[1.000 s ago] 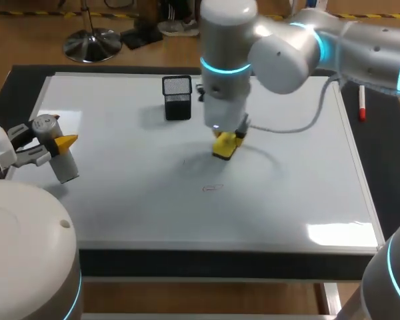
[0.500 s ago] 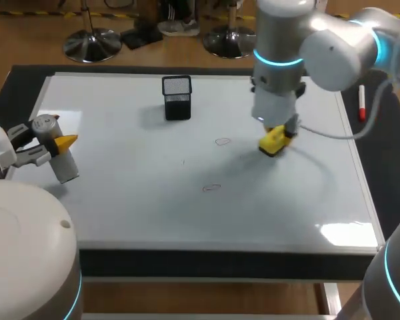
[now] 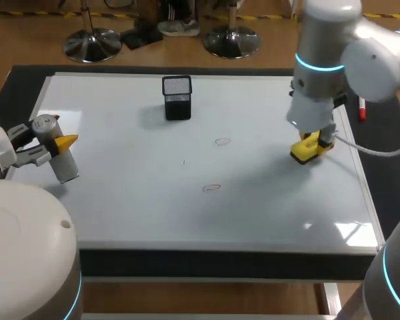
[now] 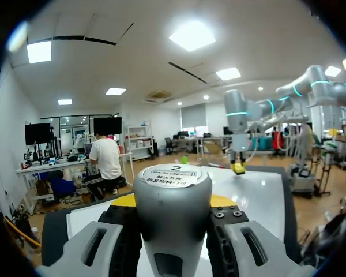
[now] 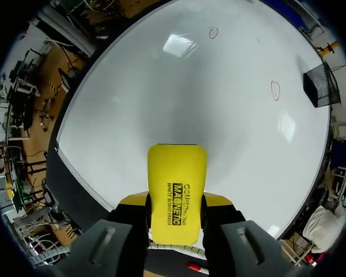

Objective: Pick up the inspection probe, press it on each red-marked spot on the whiteboard one by one, put down the probe, pick up the eraser, and wipe off all the red marks.

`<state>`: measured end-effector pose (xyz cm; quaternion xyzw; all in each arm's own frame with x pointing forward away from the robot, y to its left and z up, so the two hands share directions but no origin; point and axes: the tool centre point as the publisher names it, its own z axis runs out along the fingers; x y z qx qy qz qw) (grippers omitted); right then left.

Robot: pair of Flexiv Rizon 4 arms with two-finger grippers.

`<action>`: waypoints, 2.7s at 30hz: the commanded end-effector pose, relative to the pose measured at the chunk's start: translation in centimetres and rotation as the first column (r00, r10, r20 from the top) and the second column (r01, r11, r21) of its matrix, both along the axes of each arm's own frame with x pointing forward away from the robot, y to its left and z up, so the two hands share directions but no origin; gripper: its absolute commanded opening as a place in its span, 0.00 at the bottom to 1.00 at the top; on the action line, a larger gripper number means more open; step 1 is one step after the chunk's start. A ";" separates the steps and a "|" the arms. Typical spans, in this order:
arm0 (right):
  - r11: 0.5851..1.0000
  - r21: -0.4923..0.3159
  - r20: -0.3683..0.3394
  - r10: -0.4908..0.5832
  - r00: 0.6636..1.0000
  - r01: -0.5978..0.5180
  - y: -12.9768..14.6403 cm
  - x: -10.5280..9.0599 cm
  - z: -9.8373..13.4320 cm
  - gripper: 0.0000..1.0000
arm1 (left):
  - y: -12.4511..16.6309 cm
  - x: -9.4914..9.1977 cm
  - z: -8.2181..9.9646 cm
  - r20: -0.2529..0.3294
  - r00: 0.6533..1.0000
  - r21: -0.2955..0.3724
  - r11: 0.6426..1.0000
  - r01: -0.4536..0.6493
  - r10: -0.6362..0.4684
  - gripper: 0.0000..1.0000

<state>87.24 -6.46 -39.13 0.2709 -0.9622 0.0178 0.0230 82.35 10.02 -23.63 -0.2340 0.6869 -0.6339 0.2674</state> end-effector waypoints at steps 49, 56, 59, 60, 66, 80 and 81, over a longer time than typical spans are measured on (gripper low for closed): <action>1.000 0.025 0.035 0.003 0.999 -0.004 -0.9 -0.6 0.3 0.00 | -21.8 7.9 1.7 0.039 0.876 0.006 0.876 0.482 -0.481 0.00; 1.000 0.025 0.035 0.003 0.999 -0.004 -0.9 -0.6 0.3 0.00 | -25.9 9.4 1.2 0.027 0.839 0.005 0.839 0.544 -0.544 0.00; 1.000 0.025 0.035 0.003 0.999 -0.004 -0.9 -0.6 0.3 0.00 | -27.4 10.0 0.7 0.015 0.825 0.001 0.825 0.566 -0.565 0.00; 1.000 0.025 0.035 0.003 0.999 -0.004 -0.9 -0.6 0.3 0.00 | -27.9 10.1 0.6 0.014 0.822 -0.002 0.822 0.569 -0.569 0.00; 1.000 0.025 0.035 0.003 0.999 -0.004 -0.9 -0.6 0.3 0.00 | -30.7 11.0 -0.1 0.005 0.797 -0.005 0.797 0.604 -0.604 0.00; 1.000 0.025 0.035 0.003 0.999 -0.004 -0.9 -0.6 0.3 0.00 | -35.6 11.6 -1.4 -0.009 0.732 -0.007 0.732 0.681 -0.681 0.00; 1.000 0.025 0.035 0.003 0.999 -0.004 -0.9 -0.6 0.3 0.00 | -35.8 11.6 -1.4 -0.009 0.728 -0.007 0.728 0.685 -0.685 0.00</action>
